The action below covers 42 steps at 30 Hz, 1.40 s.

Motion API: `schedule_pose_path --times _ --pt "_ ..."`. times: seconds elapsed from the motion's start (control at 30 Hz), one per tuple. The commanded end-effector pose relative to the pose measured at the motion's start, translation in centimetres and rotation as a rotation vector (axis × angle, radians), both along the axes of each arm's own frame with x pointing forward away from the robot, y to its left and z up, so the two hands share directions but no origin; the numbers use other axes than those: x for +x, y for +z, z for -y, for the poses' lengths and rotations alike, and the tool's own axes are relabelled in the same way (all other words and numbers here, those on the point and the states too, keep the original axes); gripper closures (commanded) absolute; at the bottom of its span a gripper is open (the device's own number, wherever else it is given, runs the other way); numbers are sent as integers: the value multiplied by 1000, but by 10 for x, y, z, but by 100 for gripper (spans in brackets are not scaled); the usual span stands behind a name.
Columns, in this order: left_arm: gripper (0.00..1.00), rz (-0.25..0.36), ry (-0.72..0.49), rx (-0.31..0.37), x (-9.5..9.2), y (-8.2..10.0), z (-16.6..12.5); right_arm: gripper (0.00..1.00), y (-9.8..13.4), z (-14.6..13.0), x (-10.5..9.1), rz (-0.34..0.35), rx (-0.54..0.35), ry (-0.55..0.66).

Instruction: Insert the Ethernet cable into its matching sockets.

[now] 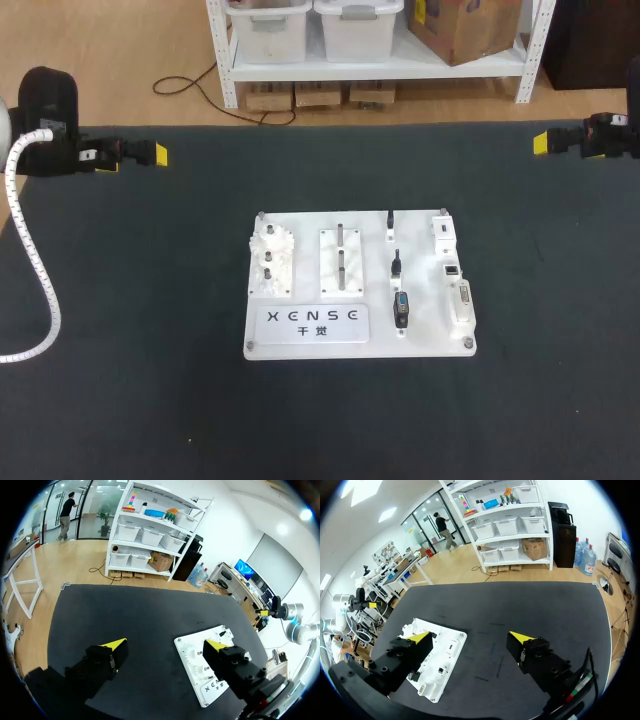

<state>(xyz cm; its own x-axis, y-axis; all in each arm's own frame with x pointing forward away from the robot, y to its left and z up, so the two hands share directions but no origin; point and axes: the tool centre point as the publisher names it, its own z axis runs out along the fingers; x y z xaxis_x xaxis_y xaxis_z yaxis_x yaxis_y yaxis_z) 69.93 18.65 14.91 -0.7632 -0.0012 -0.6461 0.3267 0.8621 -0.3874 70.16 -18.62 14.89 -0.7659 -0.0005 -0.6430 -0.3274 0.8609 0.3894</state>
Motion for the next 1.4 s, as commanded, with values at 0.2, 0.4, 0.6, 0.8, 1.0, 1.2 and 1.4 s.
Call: schedule_pose_path --times 0.2,0.4,0.6,0.8,1.0,1.2,1.4 --pt "0 -6 5 8 1 1 2 0 1 0 0 0 -2 -1" --pt "0 -6 5 8 1 1 2 0 1 0 0 0 -2 -1" --pt "0 207 -346 7 14 4 27 0 1 0 0 0 -2 -1" --pt "0 390 -695 -61 14 6 62 0 1 0 0 0 -2 -1" --pt "0 472 -989 -145 2 -1 102 0 1 0 0 0 -2 -1" --pt "0 544 -1216 -168 -14 -7 134 0 1 0 0 0 -2 -1" --pt "0 598 -1317 -128 -29 -15 151 0 1 0 0 0 -2 -1"
